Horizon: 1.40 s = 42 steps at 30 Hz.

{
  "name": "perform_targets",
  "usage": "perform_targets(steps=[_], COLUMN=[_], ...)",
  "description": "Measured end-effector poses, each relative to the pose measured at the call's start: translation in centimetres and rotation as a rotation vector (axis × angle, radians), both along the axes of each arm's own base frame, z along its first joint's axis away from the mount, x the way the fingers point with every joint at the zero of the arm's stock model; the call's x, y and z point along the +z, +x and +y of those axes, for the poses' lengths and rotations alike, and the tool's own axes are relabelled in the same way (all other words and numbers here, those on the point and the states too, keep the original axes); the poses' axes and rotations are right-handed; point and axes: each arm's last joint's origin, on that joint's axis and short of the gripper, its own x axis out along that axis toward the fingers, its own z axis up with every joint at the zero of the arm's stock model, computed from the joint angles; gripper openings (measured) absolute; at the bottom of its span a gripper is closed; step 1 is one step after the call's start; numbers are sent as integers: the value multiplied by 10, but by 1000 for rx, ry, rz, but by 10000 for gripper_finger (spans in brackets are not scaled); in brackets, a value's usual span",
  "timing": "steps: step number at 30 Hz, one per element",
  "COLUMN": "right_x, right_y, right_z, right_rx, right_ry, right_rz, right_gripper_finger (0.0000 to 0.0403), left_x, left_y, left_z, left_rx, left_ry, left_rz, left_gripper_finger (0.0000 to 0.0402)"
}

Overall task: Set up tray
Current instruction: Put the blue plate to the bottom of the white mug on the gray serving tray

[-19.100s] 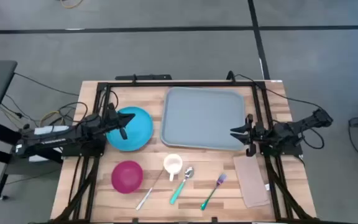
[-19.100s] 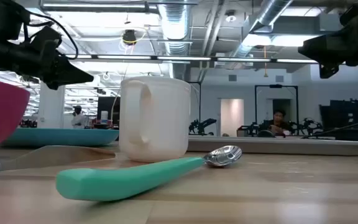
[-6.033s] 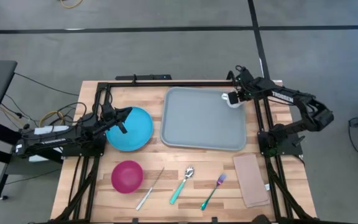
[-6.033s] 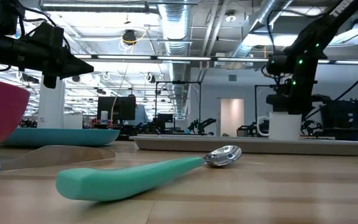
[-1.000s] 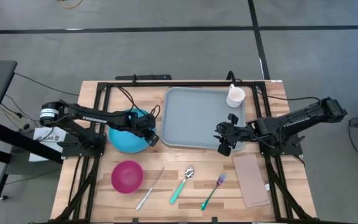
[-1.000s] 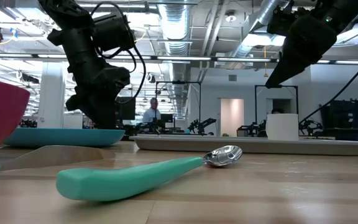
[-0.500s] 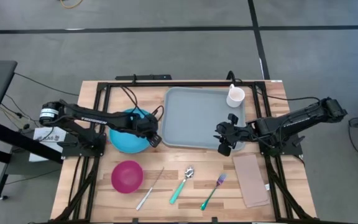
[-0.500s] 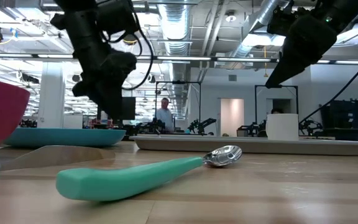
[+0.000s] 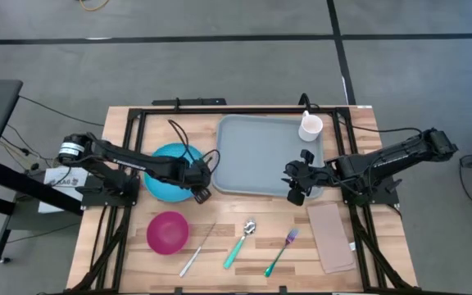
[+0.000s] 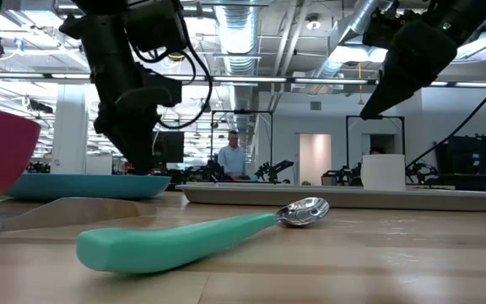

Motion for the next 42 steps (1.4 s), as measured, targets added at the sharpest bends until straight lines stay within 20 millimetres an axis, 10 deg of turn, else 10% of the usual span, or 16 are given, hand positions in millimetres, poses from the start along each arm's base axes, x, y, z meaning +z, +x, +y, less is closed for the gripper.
perform_targets(steps=[13,23,34,42], right_x=[0,0,0,-2], right_y=[0,0,0,-4], right_z=[0,0,0,1], right_rx=[0,0,0,-42], right_ry=[0,0,0,35], right_rz=[0,0,0,21], right_gripper_finger=[114,114,114,114], left_x=[-25,-22,52,70], left_y=[5,4,40,81], left_z=[-3,-4,-32,-35], left_rx=[-8,-10,-163,-520], left_ry=[22,110,322,472], left_rz=[101,120,18,-268], left_gripper_finger=[96,7,0,0])
